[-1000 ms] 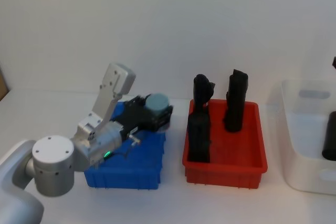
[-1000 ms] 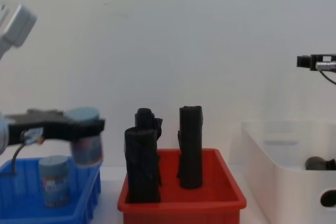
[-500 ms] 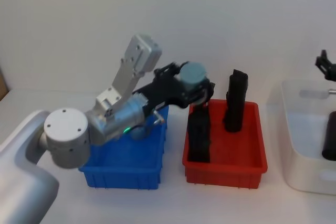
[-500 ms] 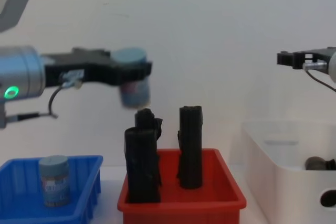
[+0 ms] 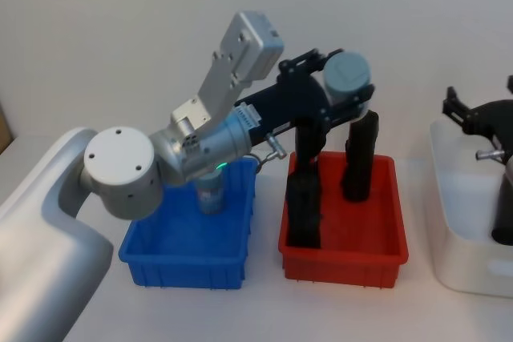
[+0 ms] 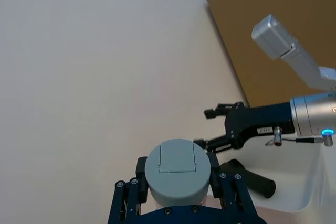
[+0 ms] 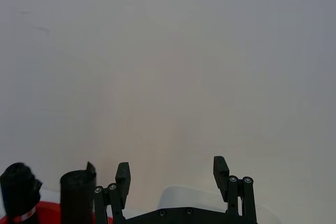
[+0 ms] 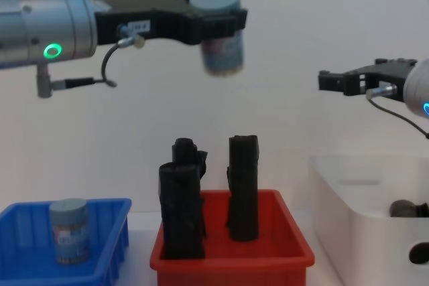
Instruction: Pick the cotton swabs from the blue box and place them into the white box.
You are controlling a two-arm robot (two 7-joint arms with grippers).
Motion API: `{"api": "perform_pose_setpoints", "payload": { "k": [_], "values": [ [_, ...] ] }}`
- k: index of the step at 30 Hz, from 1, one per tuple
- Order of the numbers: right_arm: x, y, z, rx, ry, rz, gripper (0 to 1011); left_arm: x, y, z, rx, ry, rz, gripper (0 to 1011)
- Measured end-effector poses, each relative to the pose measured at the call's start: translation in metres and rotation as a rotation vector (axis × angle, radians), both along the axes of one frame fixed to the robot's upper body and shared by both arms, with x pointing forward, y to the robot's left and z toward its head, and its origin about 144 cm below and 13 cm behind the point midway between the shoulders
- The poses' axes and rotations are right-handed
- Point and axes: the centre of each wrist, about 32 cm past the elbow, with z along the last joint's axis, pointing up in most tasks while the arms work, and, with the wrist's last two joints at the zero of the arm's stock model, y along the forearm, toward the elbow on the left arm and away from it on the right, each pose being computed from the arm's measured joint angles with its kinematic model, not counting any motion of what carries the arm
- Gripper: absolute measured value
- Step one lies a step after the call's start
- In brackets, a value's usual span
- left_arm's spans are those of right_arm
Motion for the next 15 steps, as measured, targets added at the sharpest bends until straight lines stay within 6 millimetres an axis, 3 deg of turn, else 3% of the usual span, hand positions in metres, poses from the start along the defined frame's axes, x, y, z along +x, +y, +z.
{"api": "perform_pose_setpoints", "payload": {
  "k": [15],
  "values": [
    [-0.009, -0.003, 0.0, -0.159, 0.047, 0.244, 1002, 0.01, -0.014, 0.011, 0.006, -0.043, -0.079, 668]
  ]
}}
